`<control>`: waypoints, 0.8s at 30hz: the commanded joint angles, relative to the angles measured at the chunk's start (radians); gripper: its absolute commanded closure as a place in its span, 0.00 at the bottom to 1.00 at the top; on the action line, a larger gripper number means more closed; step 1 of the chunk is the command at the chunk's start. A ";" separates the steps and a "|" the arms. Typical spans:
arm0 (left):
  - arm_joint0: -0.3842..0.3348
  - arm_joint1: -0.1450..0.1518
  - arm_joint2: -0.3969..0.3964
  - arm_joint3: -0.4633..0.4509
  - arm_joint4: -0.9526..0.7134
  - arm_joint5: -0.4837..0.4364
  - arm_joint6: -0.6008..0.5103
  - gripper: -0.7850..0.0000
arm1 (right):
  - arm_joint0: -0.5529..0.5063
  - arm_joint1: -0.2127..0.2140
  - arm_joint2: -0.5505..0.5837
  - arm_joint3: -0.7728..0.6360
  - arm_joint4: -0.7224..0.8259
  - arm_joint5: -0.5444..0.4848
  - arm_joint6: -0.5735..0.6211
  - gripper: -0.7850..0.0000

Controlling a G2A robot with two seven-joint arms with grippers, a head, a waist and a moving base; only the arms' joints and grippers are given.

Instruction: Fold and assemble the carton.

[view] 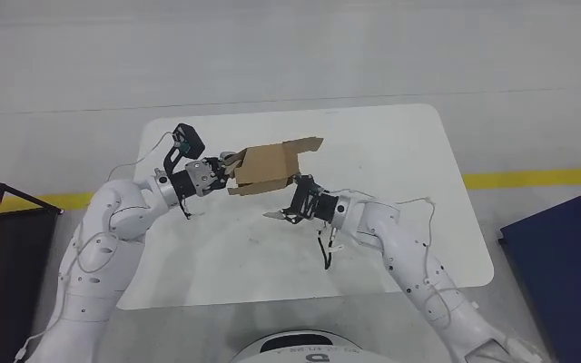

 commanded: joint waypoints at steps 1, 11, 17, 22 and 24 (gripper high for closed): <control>0.000 0.001 0.001 0.002 -0.030 -0.007 -0.012 1.00 | -0.004 0.002 0.005 -0.002 0.003 0.001 -0.001 0.03; 0.014 0.011 -0.007 -0.018 -0.005 -0.002 -0.033 1.00 | -0.041 0.010 0.076 -0.014 0.111 0.063 -0.110 0.00; 0.026 0.013 -0.013 -0.043 0.071 0.023 0.021 1.00 | -0.061 0.008 0.109 -0.018 0.238 0.095 -0.119 0.00; 0.035 0.012 -0.024 -0.063 0.161 0.069 0.102 1.00 | -0.057 0.001 0.103 0.022 0.485 0.003 -0.084 0.16; 0.041 0.012 -0.028 -0.080 0.242 0.110 0.142 1.00 | -0.042 -0.004 0.091 0.055 0.652 -0.074 -0.058 0.08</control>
